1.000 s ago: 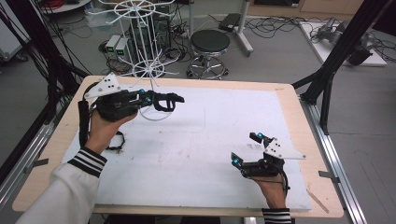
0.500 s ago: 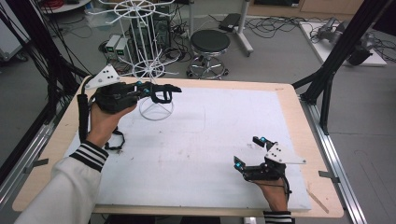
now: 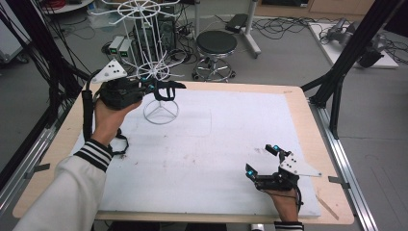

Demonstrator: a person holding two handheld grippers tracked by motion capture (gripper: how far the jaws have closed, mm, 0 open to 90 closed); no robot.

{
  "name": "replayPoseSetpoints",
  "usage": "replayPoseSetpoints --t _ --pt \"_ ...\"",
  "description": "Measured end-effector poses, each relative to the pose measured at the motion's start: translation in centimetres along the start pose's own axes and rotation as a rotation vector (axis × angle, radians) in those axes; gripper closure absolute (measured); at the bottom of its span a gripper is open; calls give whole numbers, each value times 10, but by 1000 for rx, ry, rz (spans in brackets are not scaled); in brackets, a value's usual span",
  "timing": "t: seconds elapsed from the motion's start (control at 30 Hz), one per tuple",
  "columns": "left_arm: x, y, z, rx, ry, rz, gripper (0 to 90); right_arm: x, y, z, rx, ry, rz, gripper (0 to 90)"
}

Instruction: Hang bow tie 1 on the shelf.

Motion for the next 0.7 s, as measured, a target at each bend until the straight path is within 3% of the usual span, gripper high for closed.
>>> replayPoseSetpoints --t 0.1,0.13,0.33,0.7 --pt "0 4 3 13 -4 16 824 -3 0 1 -7 4 -7 6" --pt "0 5 4 17 -7 23 824 -4 -1 1 -24 -10 -37 6" --pt "3 11 8 43 -9 52 825 -7 0 2 -48 -24 -97 6" --pt "5 21 16 80 -9 102 825 -11 3 0 -96 -37 -128 6"
Point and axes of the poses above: each handheld gripper's, and its own axes: y roughly forward along the jaws, x roughly out of its top, z roughly to its left, the point moved 5 cm from there along y, roughly forward along the jaws, and after that the axes turned 9 degrees about z, right-handed, at the moved point
